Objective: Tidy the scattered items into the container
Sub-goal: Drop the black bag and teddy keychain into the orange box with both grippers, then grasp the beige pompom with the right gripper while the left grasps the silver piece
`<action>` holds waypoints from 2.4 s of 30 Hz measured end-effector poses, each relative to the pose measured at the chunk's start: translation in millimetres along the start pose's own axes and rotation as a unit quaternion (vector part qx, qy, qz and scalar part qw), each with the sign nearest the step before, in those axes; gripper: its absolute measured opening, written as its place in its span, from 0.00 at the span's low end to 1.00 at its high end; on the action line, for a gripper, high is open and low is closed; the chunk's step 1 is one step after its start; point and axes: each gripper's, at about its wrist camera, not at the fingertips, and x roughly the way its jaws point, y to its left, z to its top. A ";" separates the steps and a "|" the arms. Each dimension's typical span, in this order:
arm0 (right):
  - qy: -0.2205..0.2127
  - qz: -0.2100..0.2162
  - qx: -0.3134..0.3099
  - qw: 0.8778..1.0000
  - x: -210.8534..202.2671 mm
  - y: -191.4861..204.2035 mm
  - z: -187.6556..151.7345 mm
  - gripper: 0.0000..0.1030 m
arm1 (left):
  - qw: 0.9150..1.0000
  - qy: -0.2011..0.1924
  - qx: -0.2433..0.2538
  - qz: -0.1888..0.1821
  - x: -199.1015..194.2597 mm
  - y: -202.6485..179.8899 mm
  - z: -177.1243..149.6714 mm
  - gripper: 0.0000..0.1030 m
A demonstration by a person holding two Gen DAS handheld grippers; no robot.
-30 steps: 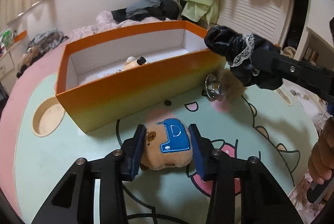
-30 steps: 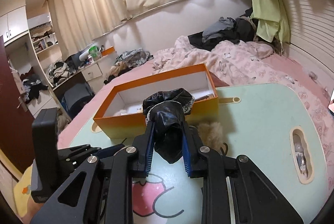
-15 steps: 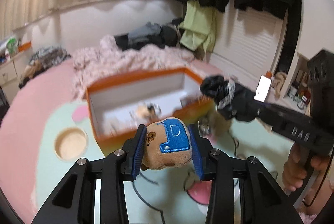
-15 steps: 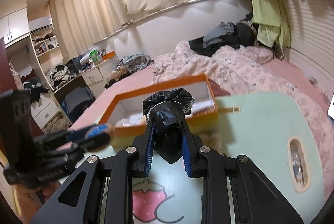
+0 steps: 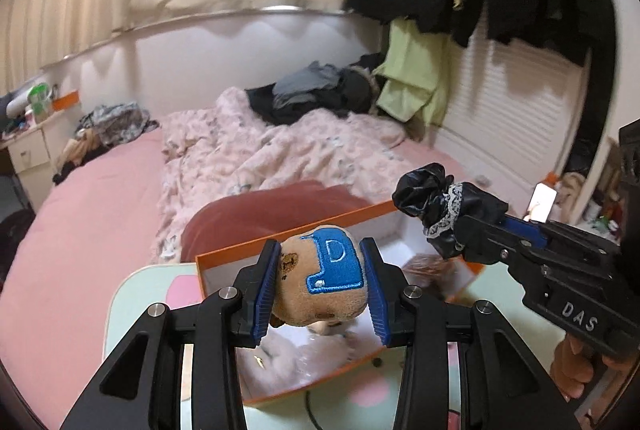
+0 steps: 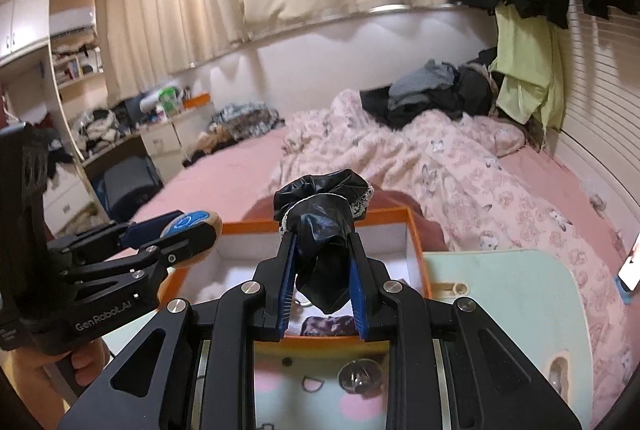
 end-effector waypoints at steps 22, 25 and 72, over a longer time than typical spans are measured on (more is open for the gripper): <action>0.006 -0.019 0.077 0.997 -48.9 -61.1 -24.1 0.60 | 0.997 0.021 -0.057 -0.051 -37.9 5.2 -45.8 0.91; 0.033 -0.041 0.073 0.996 -49.4 -67.2 -43.1 0.60 | 0.995 0.057 -0.057 -0.055 -38.6 -3.2 -68.7 0.91; 0.001 -0.022 0.128 0.992 -75.7 -90.0 -55.5 0.22 | 0.985 0.159 0.032 -0.055 65.9 -116.9 -79.2 0.27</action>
